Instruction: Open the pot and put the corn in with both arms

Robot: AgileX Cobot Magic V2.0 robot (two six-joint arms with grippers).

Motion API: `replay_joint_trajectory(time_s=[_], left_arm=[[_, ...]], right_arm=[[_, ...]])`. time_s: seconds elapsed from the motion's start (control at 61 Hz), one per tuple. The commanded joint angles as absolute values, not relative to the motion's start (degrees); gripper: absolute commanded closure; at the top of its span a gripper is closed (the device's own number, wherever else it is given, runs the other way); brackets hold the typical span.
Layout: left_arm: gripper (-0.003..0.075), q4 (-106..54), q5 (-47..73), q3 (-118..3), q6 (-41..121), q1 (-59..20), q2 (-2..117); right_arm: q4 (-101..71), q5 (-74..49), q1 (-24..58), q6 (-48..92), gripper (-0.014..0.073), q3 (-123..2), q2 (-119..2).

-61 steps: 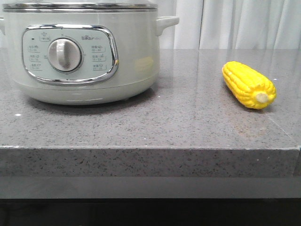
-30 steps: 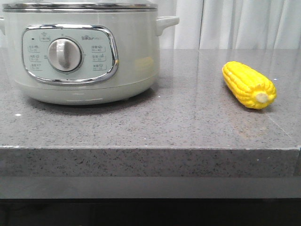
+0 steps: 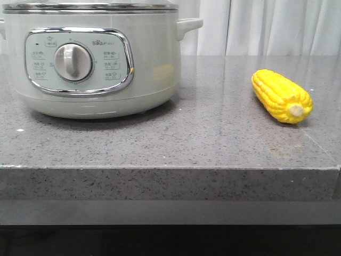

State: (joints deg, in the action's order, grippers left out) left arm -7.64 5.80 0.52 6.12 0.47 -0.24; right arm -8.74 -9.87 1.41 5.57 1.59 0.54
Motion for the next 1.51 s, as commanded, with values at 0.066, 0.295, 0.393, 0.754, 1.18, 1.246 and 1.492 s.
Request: replay_joint_trajectory(time_s=[0.066, 0.295, 0.393, 0.754, 1.18, 1.246, 1.492], left_arm=[[0.0738, -8.15, -0.80, 0.30, 6.05, 0.57, -1.59], [0.0738, -8.26, 4.18, -9.52, 5.41, 0.57, 1.16], [0.0738, -8.15, 9.43, -16.89, 5.87, 0.57, 6.94], [0.0738, -7.86, 11.03, -36.92, 5.87, 0.57, 35.17], [0.0044, -7.86, 9.66, -38.32, 5.87, 0.57, 37.87], [0.0022, -7.98, 8.46, -38.32, 5.87, 0.57, 37.87], [0.0050, -9.33, 18.24, -45.60, 6.00, 0.46, 41.60]], right_arm=[[-8.27, -3.81, 1.04, 5.64, 0.0662, 1.39, 1.80], [-8.27, -3.72, 1.04, 5.64, 0.0662, -5.47, 0.96], [-8.27, -6.34, 1.04, 5.64, 0.0662, -12.02, -2.50], [-8.27, -7.23, 1.04, 5.64, 0.0662, -30.83, -25.72], [-8.27, -6.75, 1.04, 5.64, 0.0146, -31.47, -28.11], [-8.27, -6.86, 1.04, 5.64, 0.0033, -31.36, -28.19], [-8.27, -6.80, 1.04, 5.64, -0.0021, -31.36, -28.19]])
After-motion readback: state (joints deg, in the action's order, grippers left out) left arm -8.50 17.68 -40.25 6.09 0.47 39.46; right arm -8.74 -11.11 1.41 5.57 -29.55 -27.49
